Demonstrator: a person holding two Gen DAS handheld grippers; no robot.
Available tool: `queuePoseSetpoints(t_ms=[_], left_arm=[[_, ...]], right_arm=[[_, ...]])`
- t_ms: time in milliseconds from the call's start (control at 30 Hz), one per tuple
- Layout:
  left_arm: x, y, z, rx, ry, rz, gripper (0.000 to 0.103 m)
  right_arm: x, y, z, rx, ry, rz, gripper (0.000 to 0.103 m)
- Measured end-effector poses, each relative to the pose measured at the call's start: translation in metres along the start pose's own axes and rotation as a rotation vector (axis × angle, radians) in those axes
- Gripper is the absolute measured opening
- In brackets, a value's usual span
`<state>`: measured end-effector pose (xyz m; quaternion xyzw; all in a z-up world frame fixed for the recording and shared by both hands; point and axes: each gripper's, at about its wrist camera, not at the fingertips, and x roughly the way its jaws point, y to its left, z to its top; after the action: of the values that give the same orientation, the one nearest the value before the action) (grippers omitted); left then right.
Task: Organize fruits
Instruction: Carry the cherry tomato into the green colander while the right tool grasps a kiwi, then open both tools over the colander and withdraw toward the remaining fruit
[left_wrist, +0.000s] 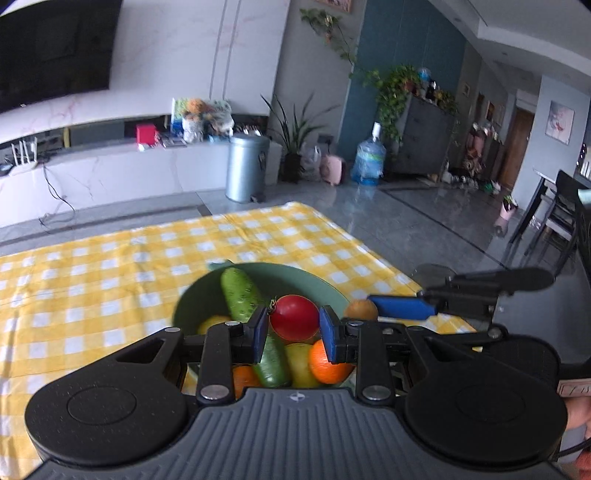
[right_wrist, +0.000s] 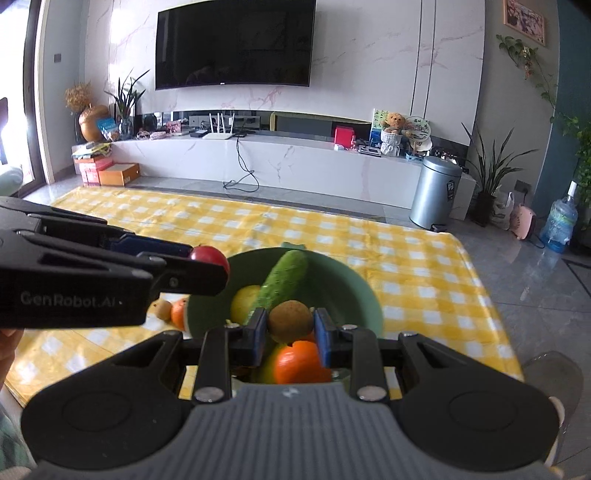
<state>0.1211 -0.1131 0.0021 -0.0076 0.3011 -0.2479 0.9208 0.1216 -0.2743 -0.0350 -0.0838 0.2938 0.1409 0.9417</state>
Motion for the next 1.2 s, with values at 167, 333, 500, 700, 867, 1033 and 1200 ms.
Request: queuePoseSetpoints(t_ms=[167,333,500,700,867,1033,1200], left_arm=[[0.023,-0.004,0.004,-0.002,0.055,-0.033,0.033],[0.043,-0.005,0.003,0.012,0.110,-0.039,0.033],[0.056,-0.004,0.004,0.021,0.149,-0.044,0.033],[0.068,0.001,0.002,0.017,0.179,-0.044,0.033],[0.075,0.005,0.000,0.007,0.198,-0.050,0.033],[0.077,0.008,-0.001,-0.011,0.197,-0.062,0.034],[0.077,0.008,-0.001,-0.013,0.199,-0.056,0.034]], right_arm=[[0.017,-0.017,0.005,-0.047,0.054,-0.019,0.024],[0.034,-0.027,0.003,-0.085,0.088,-0.024,0.024],[0.050,-0.033,0.003,-0.105,0.118,-0.017,0.024],[0.066,-0.036,0.003,-0.108,0.160,0.013,0.024],[0.076,-0.036,-0.001,-0.101,0.182,0.028,0.024],[0.077,-0.037,-0.002,-0.099,0.185,0.031,0.024],[0.079,-0.038,0.000,-0.110,0.188,0.033,0.024]])
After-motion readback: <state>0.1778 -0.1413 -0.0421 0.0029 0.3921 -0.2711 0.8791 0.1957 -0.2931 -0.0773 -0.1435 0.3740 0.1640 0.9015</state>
